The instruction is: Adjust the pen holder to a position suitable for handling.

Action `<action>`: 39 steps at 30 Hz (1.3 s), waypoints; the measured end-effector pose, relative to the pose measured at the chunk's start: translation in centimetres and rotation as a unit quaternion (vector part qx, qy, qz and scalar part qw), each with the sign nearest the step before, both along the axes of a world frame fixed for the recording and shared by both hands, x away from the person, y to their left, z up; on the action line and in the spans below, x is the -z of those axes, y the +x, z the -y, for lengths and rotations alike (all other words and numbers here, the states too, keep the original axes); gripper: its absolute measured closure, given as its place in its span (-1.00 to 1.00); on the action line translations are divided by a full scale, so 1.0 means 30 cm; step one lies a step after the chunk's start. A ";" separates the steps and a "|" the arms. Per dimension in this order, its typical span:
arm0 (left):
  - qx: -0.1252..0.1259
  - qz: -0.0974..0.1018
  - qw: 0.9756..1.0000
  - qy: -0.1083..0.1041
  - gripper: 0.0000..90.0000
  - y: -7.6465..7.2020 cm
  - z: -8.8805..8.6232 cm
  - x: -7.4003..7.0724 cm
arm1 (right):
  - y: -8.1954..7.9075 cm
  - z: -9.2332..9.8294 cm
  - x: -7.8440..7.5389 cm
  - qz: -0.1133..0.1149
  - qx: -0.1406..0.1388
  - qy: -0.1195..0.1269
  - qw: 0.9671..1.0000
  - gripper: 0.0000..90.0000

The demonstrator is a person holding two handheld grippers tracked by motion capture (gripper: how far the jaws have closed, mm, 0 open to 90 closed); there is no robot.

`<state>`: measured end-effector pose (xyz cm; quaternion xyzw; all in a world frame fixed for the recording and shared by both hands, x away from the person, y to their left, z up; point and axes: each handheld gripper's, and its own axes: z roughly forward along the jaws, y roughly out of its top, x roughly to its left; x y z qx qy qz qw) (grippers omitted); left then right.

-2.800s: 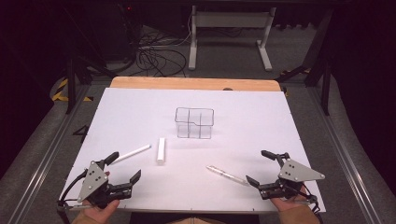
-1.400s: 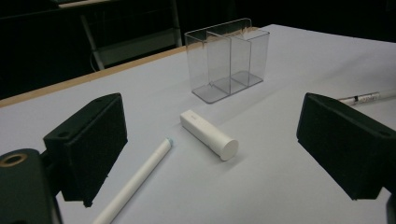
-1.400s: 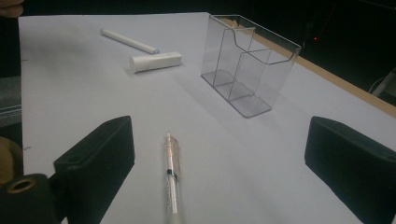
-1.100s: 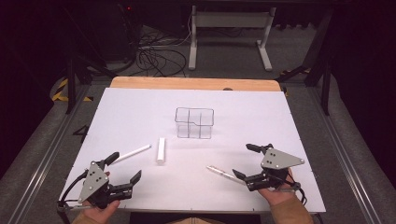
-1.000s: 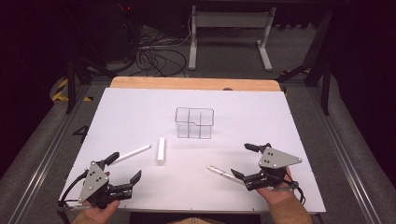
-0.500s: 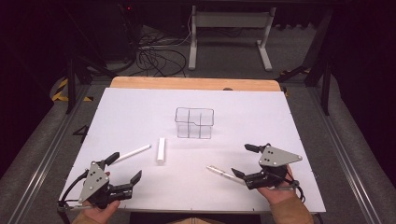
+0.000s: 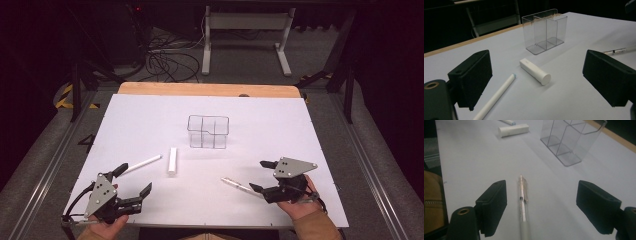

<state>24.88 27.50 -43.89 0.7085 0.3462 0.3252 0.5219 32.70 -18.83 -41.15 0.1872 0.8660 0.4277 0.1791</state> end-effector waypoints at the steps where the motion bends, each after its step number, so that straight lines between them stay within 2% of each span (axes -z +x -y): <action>1: 0.000 0.000 1.000 0.000 -0.78 0.000 0.000 0.000 | 0.000 0.000 0.002 0.001 0.000 -0.007 1.000 -0.43; 3: 0.000 0.000 1.000 0.000 -0.78 0.000 0.001 0.000 | 0.002 -0.002 0.010 -0.010 -0.001 -0.027 1.000 -0.39; 4: 0.001 0.000 1.000 0.001 -0.78 0.000 0.001 0.000 | 0.002 -0.002 0.010 -0.010 -0.001 -0.027 1.000 -0.39; 5: 0.001 0.000 1.000 0.001 -0.78 -0.001 0.001 0.000 | 0.003 -0.003 0.015 -0.012 -0.004 -0.041 0.999 -0.36; 10: 0.004 -0.001 1.000 0.002 -0.77 0.000 0.001 0.000 | 0.003 -0.006 0.027 -0.025 -0.004 -0.061 0.998 -0.30; 13: 0.005 -0.002 1.000 0.000 -0.75 0.000 0.001 0.000 | 0.004 -0.010 0.042 -0.036 -0.004 -0.082 0.996 -0.26; 15: 0.005 -0.003 1.000 0.000 -0.74 0.001 0.002 0.000 | 0.004 -0.010 0.047 -0.041 -0.003 -0.085 0.996 -0.24; 21: 0.008 -0.002 1.000 0.001 -0.72 0.001 0.003 0.001 | 0.005 -0.013 0.074 -0.065 0.000 -0.109 0.992 -0.17; 27: 0.008 -0.002 1.000 0.003 -0.68 0.002 0.004 0.004 | 0.009 -0.012 0.091 -0.094 -0.004 -0.135 0.986 -0.04; 32: 0.008 -0.002 1.000 0.004 -0.68 0.002 0.006 0.006 | 0.011 -0.015 0.103 -0.099 -0.010 -0.150 0.984 0.06; 39: 0.007 0.000 1.000 0.009 -0.67 0.002 0.008 0.006 | 0.005 -0.019 0.113 -0.101 -0.018 -0.176 0.979 0.31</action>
